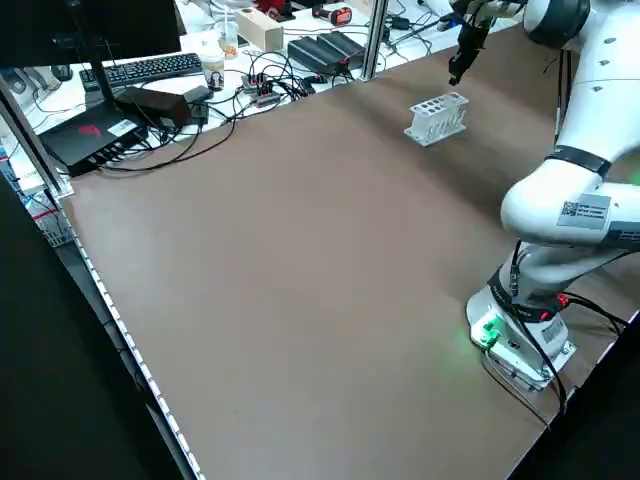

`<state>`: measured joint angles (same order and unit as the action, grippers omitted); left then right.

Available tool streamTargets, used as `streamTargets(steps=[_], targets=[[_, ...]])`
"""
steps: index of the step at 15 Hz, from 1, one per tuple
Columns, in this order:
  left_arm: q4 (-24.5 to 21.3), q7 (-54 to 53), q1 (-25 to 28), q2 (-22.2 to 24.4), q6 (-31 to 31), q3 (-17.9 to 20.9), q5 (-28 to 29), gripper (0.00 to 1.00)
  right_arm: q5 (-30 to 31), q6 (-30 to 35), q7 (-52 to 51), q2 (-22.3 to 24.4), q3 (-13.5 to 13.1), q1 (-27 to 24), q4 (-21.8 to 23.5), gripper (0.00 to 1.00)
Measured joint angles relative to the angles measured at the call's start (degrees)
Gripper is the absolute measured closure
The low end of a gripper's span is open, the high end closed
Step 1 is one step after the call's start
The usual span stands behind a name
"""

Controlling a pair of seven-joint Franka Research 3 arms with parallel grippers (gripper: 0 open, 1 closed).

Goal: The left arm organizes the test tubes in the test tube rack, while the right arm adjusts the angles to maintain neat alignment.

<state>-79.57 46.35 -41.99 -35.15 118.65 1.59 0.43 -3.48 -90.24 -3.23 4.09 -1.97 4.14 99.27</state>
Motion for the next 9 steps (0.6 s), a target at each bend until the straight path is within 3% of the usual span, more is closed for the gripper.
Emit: streamTargets(steps=[9], targets=[[0.1, 0.1, 0.2, 3.4, -3.1, 0.2, 0.0, 0.82, 0.0, 0.0, 0.0, 0.0, 0.0, 0.0, 0.0, 0.0]])
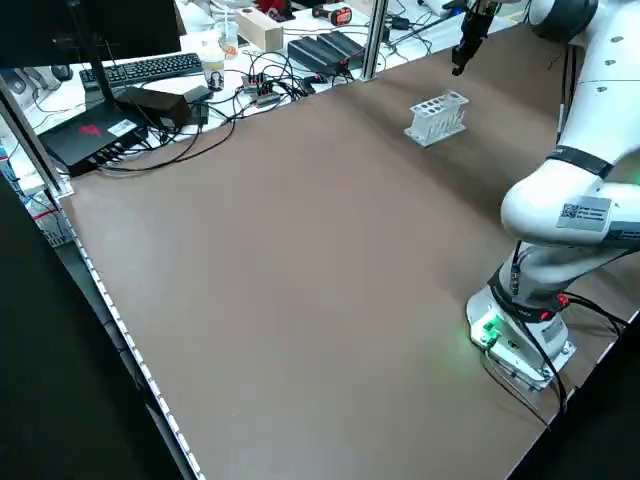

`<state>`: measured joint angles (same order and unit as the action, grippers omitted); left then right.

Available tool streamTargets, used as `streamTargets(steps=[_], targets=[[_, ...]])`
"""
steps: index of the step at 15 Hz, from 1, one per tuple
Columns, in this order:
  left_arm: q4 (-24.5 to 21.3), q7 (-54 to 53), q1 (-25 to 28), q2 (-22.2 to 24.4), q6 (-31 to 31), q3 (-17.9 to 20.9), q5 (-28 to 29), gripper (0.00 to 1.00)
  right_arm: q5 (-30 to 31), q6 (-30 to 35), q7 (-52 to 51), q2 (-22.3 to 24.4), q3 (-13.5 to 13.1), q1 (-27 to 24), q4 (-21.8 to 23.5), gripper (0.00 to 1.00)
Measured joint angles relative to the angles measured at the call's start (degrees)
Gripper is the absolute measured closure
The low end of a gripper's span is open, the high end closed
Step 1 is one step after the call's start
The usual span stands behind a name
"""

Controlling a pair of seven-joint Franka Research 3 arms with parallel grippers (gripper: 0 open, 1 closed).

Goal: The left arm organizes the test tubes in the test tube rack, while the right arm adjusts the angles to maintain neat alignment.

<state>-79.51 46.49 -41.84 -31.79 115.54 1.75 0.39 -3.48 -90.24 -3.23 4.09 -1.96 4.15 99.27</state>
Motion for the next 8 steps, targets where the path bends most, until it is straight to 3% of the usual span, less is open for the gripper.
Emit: streamTargets(steps=[8], targets=[[0.0, 1.3, 0.1, 1.1, -0.5, 0.1, 0.0, 0.82, 0.0, 0.0, 0.0, 0.0, 0.0, 0.0, 0.0, 0.0]])
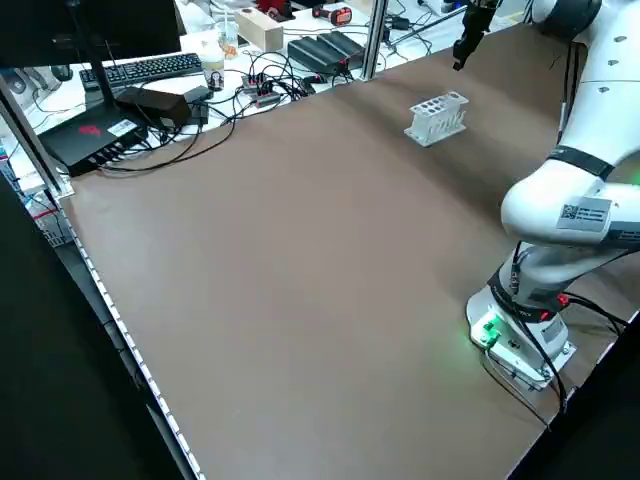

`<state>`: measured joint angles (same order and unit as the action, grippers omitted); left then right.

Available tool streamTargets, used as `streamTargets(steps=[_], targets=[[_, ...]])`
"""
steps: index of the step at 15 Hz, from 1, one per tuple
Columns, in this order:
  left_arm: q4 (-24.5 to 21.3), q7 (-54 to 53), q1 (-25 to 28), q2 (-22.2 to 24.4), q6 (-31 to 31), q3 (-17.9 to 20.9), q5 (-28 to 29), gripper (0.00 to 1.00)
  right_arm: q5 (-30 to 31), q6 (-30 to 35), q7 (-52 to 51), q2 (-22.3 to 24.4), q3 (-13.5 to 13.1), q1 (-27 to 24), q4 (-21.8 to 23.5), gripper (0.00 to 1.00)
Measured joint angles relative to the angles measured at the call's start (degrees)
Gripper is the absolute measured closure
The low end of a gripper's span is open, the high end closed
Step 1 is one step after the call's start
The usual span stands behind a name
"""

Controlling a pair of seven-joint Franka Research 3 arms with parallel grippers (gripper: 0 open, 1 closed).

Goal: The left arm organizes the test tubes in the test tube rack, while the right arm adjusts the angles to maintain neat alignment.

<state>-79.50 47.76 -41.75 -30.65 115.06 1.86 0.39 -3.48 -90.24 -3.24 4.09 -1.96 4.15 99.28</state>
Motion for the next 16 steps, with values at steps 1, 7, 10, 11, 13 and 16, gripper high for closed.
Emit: streamTargets(steps=[1, 7, 10, 11, 13, 16], targets=[[0.0, 0.0, 0.1, 0.0, 0.1, 0.0, 0.0, 0.82, 0.0, 0.0, 0.0, 0.0, 0.0, 0.0, 0.0, 0.0], [-0.1, 0.0, 0.5, 0.0, 3.5, 1.0, 0.0, 0.82, 0.0, 0.0, 0.0, 0.0, 0.0, 0.0, 0.0, 0.0], [-0.1, 0.0, 0.5, -0.2, 4.6, 1.0, 0.0, 0.82, 0.0, 0.0, 0.0, 0.0, 0.0, 0.0, 0.0, 0.0], [-0.1, 0.0, 0.5, -0.3, 4.6, 1.0, 0.0, 0.82, 0.0, 0.0, 0.0, 0.0, 0.0, 0.0, 0.0, 0.0], [-0.1, 0.0, 0.5, -0.7, 5.1, 1.1, 0.0, 0.82, 0.0, 0.0, 0.0, 0.0, 0.0, 0.0, 0.0, 0.0], [-0.1, 0.0, 0.5, -1.3, 5.5, 1.2, 0.0, 0.82, 0.0, 0.0, 0.0, 0.0, 0.0, 0.0, 0.0, 0.0]])
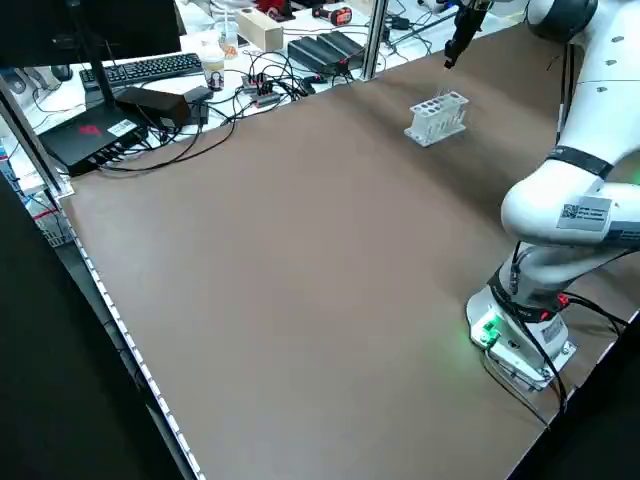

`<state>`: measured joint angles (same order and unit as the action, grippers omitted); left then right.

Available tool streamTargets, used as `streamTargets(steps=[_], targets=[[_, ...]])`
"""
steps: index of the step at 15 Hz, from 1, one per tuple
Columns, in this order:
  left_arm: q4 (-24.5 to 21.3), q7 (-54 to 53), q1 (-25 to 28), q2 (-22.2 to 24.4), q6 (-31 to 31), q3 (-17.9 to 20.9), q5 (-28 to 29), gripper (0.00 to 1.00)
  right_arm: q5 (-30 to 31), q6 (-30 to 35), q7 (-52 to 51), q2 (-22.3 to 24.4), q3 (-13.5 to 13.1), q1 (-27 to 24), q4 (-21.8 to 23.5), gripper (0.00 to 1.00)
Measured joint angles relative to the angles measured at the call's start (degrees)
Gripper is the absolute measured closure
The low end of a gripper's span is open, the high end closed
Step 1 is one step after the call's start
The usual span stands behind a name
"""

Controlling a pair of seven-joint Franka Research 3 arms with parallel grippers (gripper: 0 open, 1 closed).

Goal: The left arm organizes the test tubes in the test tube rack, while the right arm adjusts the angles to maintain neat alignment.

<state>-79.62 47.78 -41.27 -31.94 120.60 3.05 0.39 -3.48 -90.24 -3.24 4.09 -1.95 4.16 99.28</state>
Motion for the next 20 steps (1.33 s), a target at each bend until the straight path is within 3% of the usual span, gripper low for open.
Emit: streamTargets(steps=[20], targets=[[0.0, 0.0, -0.5, -1.6, 0.4, 0.0, 0.0, 0.82, 0.0, 0.1, 0.0, 0.0, 0.0, 0.0, 0.0, 0.0]])
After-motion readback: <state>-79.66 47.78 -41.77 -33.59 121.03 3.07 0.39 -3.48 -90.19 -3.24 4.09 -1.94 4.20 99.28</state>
